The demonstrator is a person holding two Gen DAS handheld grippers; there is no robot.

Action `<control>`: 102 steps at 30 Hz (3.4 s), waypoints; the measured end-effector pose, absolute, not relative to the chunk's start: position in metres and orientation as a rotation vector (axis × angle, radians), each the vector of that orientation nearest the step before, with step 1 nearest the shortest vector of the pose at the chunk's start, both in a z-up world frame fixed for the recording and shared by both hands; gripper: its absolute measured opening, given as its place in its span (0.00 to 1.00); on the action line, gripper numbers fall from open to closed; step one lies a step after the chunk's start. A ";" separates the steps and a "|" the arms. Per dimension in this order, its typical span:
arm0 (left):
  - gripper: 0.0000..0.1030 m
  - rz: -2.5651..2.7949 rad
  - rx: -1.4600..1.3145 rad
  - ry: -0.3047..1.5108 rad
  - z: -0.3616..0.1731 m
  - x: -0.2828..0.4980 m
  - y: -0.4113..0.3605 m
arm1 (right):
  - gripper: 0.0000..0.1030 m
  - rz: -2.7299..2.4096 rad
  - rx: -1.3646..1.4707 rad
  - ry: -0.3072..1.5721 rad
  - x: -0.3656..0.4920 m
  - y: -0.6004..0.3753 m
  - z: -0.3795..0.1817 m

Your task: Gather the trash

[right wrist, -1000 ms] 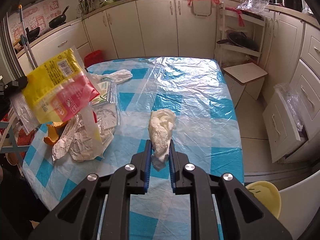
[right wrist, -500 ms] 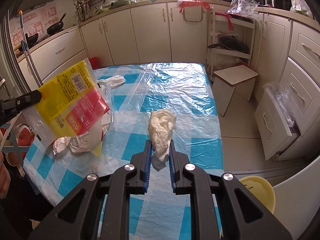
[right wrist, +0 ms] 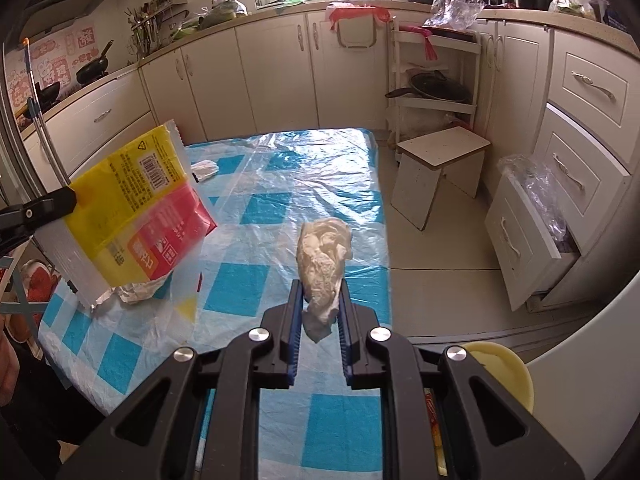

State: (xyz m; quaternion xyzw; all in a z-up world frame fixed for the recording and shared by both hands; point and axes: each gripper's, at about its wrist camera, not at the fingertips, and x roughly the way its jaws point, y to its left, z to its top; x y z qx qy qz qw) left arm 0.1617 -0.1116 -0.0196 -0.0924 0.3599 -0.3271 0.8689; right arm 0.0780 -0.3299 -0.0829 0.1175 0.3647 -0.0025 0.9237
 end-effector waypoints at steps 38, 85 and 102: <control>0.66 -0.837 0.061 1.091 -0.138 0.100 -0.399 | 0.76 -0.446 0.627 0.397 -0.025 -0.499 -0.055; 0.89 -0.148 -0.243 0.852 -0.041 0.188 0.043 | 0.93 0.054 0.032 0.647 0.158 -0.193 -0.067; 0.89 -0.153 -0.265 0.912 -0.054 0.222 0.045 | 0.58 0.166 0.050 0.833 0.246 -0.177 -0.103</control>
